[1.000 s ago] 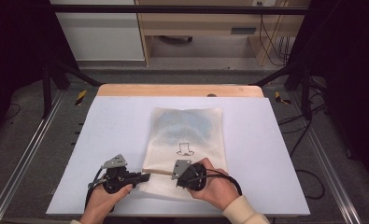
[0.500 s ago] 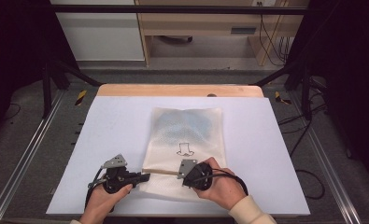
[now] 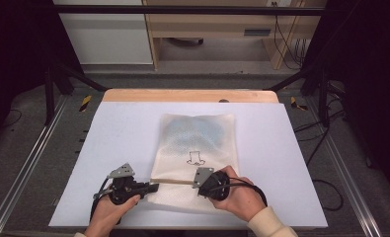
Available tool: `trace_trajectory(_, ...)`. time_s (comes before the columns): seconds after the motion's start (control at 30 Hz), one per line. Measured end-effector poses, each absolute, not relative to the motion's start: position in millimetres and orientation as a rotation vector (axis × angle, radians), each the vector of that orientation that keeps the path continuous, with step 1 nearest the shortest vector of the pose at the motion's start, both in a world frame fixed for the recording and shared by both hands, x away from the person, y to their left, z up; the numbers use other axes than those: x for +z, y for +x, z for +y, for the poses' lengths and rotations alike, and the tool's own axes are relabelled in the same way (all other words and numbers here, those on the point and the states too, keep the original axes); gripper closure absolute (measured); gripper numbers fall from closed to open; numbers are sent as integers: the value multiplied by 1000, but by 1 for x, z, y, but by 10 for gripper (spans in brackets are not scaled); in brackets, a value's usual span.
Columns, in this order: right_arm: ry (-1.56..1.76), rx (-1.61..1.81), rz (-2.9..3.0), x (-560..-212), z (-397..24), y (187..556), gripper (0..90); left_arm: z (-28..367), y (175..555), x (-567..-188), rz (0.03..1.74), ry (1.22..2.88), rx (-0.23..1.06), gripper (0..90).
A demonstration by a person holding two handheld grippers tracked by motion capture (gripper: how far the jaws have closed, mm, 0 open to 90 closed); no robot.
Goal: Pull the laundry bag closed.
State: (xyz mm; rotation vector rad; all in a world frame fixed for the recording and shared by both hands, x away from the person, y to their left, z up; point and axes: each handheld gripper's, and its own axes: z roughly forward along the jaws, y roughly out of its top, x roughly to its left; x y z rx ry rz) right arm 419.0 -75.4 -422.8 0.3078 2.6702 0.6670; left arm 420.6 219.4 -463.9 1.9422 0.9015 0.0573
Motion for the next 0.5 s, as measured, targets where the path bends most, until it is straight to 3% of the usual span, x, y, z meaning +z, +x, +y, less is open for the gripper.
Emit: trace_trajectory(0.5, 306, 674, 2670, -423, -77, 420, 820, 218, 421, -464, 898, 1942, 55, 835)
